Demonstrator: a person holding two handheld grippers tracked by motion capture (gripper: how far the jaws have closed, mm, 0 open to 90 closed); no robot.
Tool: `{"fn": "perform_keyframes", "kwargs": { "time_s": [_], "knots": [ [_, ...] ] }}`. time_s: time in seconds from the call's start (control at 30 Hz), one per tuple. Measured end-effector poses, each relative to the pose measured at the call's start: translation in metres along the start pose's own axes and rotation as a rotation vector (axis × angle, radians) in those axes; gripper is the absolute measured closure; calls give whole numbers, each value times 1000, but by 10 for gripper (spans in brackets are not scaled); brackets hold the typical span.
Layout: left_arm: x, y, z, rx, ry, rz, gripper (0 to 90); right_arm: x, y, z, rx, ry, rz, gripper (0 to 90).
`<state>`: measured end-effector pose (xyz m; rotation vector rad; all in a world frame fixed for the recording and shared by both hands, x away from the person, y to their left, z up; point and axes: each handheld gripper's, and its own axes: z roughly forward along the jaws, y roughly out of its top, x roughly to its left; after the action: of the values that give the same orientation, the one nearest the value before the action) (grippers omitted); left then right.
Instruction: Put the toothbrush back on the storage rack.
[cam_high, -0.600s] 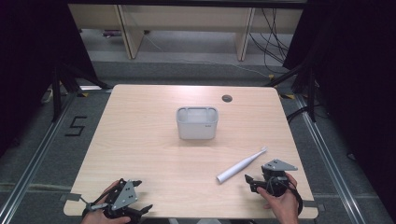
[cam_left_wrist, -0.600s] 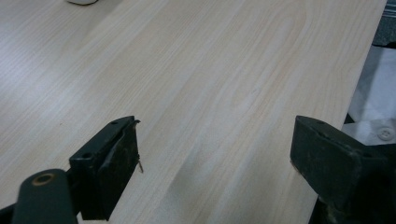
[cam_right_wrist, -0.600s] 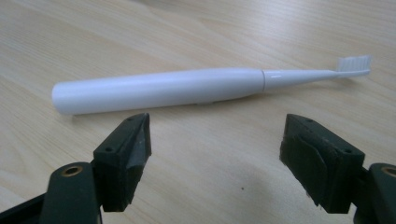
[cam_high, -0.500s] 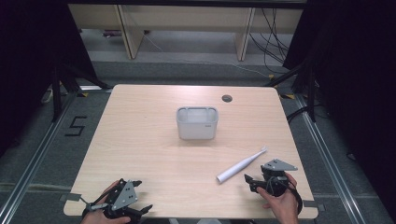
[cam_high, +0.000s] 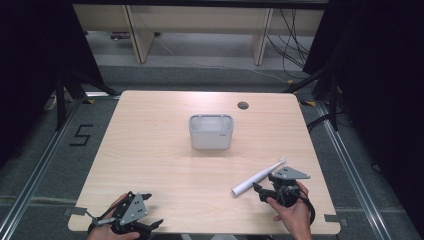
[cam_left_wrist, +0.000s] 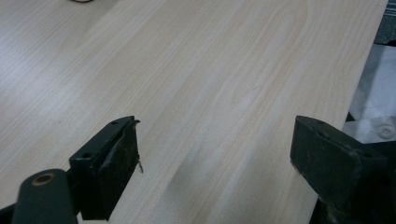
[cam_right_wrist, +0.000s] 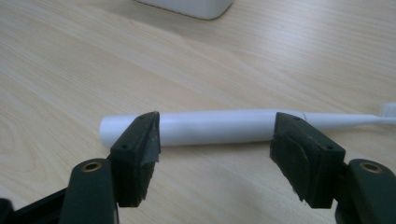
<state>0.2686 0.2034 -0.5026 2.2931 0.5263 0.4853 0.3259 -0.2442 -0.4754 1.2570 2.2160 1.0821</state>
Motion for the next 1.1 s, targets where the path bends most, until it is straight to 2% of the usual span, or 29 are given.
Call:
{"fn": "perform_keyframes", "kwargs": {
  "time_s": [0.03, 0.07, 0.1, 0.13, 0.17, 0.2, 0.23, 0.27, 0.3, 0.33, 0.4, 0.43, 0.47, 0.5, 0.53, 0.57, 0.63, 0.67, 0.73, 0.83, 0.93, 1.0, 1.1],
  "knots": [
    [-1, -1, 1, -18, 9, -8, 148, 0, 0, 0, 0, 0, 0, 360],
    [-2, -1, 2, -18, 7, -14, 148, 3, 3, 1, 5, 10, -4, 403],
    [-1, -1, 2, -17, 7, -7, 148, 3, 4, 2, 1, 3, -11, 409],
    [-2, -1, 2, -18, 5, -22, 148, 4, 5, 3, 1, 16, -16, 413],
    [-2, -1, 2, -18, 5, -22, 148, 4, 5, 3, 1, 16, -16, 413],
    [-1, -1, 2, -18, 7, -5, 148, 6, 6, 4, -1, 21, -12, 461],
    [-1, -1, 2, -16, 7, -9, 148, 6, 6, 4, -1, 21, -12, 461],
    [0, 0, 0, 14, -20, -3, 148, 8, 8, 4, -1, 22, -5, 507],
    [0, 0, 0, 14, -20, -3, 148, 8, 8, 4, -1, 22, -5, 507],
    [-2, -1, 2, -13, 26, -5, 148, 11, 9, 5, -15, 20, -34, 572],
    [-1, -1, 2, -11, 10, -8, 148, 13, 10, 5, -12, 15, -37, 595],
    [-1, -1, 2, -4, 21, -2, 148, 17, 11, 7, -22, 21, -60, 654],
    [0, -1, 2, -1, 16, 5, 148, 18, 12, 7, -17, 16, -56, 667],
    [-1, -1, 2, -12, 16, -7, 148, 19, 12, 10, -20, 29, -79, 676],
    [-1, 0, 2, -4, 27, 4, 148, 23, 12, 9, 1, 18, -49, 689],
    [-1, 0, 2, -4, 27, 4, 148, 23, 12, 9, 1, 18, -49, 689],
    [-1, 0, 1, -5, 5, -6, 148, 26, 12, 13, 19, 25, -61, 719],
    [-1, -1, 2, -12, 23, -5, 148, 26, 13, 18, 28, 31, -95, 744],
    [-1, 0, 1, -4, 8, -7, 148, 29, 15, 20, 39, 39, -104, 769],
    [-2, -1, 2, -7, 9, -7, 148, 30, 16, 22, 27, 39, -121, 793],
    [-1, 0, 1, -1, 12, 0, 148, 32, 18, 28, 46, 59, -114, 851],
    [-1, 0, 1, 7, 15, 8, 148, 31, 19, 31, 41, 67, -141, 877],
    [-1, 0, 2, -6, 12, -5, 148, 32, 21, 33, 51, 80, -146, 891]
  ]
}}
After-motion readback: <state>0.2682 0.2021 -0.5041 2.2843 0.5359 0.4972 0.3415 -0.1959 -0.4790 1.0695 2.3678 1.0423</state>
